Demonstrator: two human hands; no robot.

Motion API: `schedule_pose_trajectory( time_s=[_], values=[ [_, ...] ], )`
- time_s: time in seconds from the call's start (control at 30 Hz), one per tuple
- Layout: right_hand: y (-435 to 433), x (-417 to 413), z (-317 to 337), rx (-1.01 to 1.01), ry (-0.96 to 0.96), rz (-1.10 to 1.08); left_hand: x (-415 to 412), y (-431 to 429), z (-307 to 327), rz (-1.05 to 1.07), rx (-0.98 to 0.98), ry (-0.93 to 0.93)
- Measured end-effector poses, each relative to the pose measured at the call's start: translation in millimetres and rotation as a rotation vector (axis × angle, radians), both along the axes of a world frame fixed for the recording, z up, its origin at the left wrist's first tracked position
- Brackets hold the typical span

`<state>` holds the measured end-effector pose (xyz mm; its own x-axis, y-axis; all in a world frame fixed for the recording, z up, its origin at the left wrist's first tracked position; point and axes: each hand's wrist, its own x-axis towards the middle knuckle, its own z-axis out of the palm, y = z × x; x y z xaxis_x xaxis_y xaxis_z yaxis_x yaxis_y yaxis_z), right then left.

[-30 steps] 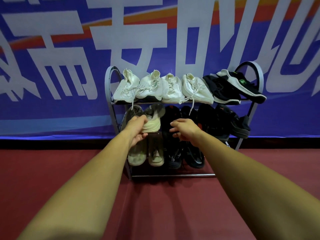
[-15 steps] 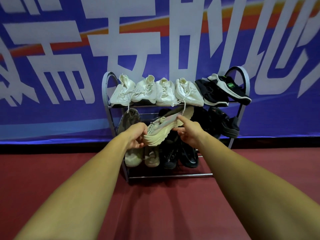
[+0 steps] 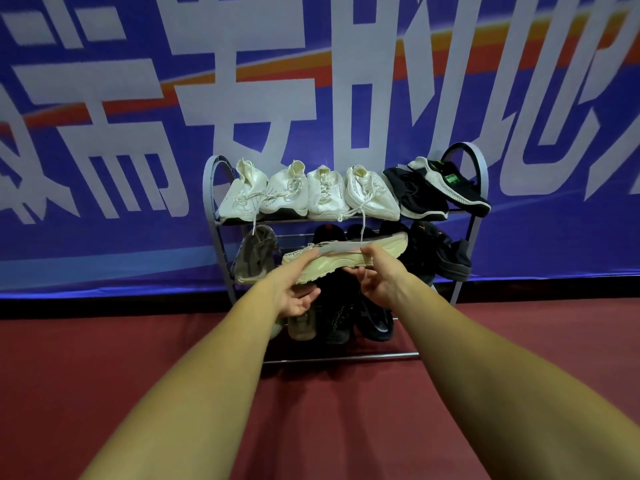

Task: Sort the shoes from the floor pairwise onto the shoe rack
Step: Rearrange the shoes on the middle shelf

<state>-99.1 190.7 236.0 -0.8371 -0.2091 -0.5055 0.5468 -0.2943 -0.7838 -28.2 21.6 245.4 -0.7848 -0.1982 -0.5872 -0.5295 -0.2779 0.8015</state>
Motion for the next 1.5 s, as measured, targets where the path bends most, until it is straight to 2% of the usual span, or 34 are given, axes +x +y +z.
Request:
schedule_pose_trajectory(
  time_s=[0.17, 0.37, 0.57, 0.73, 0.9, 1.03, 1.27, 1.5],
  values=[
    [2, 7, 6, 0.05, -0.03, 0.086, -8, 5, -1, 0.192, 0.071, 0.046],
    [16, 4, 5, 0.137, 0.067, -0.114, -9, -8, -2, 0.277, 0.059, 0.05],
    [18, -2, -1, 0.193, 0.101, -0.134, -6, -13, -2, 0.342, 0.04, 0.078],
    [15, 2, -3, 0.192, 0.116, 0.064, -9, -8, -6, 0.261, 0.064, 0.112],
    [19, 8, 1, 0.202, 0.115, 0.207, -6, -1, -8, 0.127, 0.009, 0.063],
    [22, 13, 9, 0.191, 0.107, 0.349, -10, -1, -9, 0.135, -0.03, 0.102],
    [16, 13, 9, 0.276, 0.092, 0.369, -16, -6, -13, 0.196, -0.131, 0.148],
    [6, 12, 1, 0.199, 0.151, 0.297, -13, 1, -8, 0.09, -0.094, 0.142]
  ],
)
